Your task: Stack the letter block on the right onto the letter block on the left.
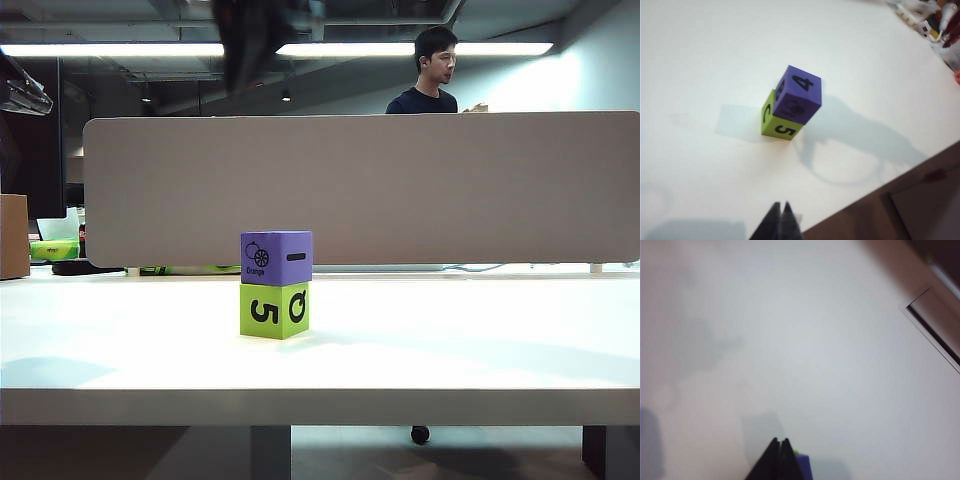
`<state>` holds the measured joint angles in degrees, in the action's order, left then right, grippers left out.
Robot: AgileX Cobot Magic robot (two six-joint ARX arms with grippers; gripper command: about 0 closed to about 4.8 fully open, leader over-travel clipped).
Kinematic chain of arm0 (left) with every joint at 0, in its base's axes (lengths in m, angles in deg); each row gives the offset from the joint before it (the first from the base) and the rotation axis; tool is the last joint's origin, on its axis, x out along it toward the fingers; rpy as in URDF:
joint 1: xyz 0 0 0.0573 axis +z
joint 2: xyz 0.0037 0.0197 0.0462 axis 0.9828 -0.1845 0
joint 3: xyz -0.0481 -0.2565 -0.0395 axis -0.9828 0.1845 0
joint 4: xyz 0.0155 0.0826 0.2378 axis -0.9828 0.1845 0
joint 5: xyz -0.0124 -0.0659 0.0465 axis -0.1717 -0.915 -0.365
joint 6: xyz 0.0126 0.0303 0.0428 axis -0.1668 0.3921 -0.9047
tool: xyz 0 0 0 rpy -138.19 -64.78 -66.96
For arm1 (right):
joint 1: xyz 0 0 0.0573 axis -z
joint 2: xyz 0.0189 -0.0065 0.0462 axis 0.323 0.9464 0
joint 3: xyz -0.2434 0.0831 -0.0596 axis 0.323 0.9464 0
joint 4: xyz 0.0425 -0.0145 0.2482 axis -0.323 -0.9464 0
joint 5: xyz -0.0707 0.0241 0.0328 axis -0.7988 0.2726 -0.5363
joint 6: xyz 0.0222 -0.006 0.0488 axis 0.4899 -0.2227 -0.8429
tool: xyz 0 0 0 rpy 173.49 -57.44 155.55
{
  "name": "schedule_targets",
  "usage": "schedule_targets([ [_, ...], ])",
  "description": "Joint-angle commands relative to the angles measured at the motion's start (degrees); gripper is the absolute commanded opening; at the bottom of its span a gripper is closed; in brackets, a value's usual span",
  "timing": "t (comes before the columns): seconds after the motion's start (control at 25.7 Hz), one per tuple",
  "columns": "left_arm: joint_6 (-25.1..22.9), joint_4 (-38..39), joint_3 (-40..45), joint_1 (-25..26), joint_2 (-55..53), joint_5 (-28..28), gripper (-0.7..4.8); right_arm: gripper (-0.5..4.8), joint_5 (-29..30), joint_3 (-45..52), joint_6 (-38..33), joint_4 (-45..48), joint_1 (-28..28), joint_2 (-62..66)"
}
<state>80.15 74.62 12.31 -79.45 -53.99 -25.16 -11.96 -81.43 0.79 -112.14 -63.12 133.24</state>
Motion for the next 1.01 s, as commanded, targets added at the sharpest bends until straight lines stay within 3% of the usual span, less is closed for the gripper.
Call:
schedule_targets([
  [0.04,1.1,-0.9,-0.4,0.1,0.2,6.1,0.03,-0.09,0.1,0.0,-2.0,1.7,-1.2,-2.4],
  [0.31,-3.1,-4.2,-0.4,0.1,8.0,14.4,0.03,-0.09,1.4,6.2,-1.7,12.3,-4.1,-11.3],
  [0.43,-4.9,-5.1,-0.1,0.1,17.2,24.8,0.05,-0.09,1.4,20.4,-2.3,24.5,-5.6,-21.4],
  [0.58,-5.4,-6.3,1.4,0.1,24.7,30.6,0.26,-0.09,1.1,33.7,-3.5,34.8,-5.9,-30.3],
  [0.78,-5.4,-6.3,5.3,0.1,34.1,31.3,0.26,-0.09,-4.1,52.7,-6.8,46.9,-5.9,-43.5],
  [1.01,-5.1,-5.4,11.1,0.1,44.2,31.3,0.26,-0.09,-12.1,65.0,-8.8,49.3,-7.6,-54.5],
])
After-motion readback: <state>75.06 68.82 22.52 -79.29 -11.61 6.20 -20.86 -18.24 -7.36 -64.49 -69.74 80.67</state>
